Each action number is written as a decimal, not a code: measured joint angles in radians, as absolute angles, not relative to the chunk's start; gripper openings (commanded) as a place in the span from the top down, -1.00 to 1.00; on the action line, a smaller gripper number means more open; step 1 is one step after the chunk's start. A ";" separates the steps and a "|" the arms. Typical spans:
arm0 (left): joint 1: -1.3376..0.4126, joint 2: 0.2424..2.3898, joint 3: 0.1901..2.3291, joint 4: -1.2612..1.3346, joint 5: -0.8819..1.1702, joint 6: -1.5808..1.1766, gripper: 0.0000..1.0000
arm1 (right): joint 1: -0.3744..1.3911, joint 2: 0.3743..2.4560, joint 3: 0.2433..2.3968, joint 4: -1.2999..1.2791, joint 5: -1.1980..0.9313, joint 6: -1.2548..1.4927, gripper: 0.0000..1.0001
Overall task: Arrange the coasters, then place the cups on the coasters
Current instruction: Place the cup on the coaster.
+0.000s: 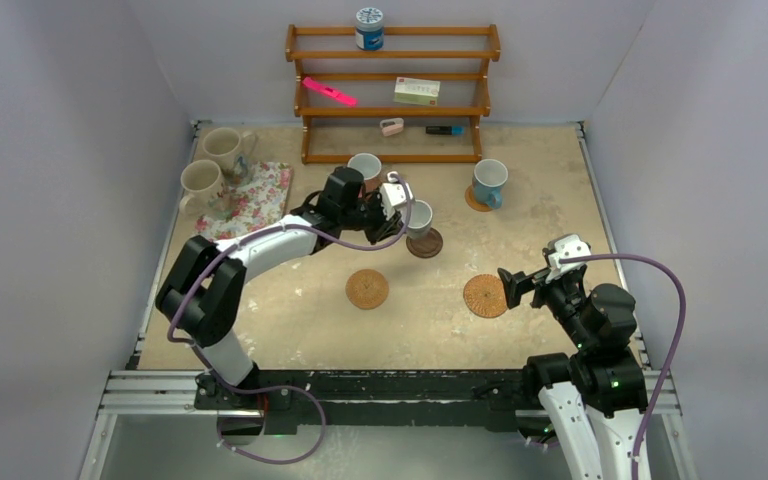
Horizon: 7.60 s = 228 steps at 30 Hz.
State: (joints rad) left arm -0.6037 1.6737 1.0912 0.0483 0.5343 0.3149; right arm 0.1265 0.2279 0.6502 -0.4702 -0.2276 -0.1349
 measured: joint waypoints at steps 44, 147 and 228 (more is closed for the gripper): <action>-0.658 1.840 1.094 0.158 0.423 0.193 1.00 | 0.126 0.228 0.650 -0.470 -0.228 -0.139 -0.98; -0.676 1.897 1.193 0.078 0.403 0.206 0.48 | 0.126 0.228 0.650 -0.473 -0.228 -0.140 -0.98; -0.676 1.839 1.193 0.017 0.420 0.247 0.42 | 0.126 0.227 0.650 -0.473 -0.231 -0.143 -0.98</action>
State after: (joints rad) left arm -0.6758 1.8389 1.1931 0.0174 0.4198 0.2474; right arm 0.1265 0.2272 0.6502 -0.4732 -0.2306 -0.1432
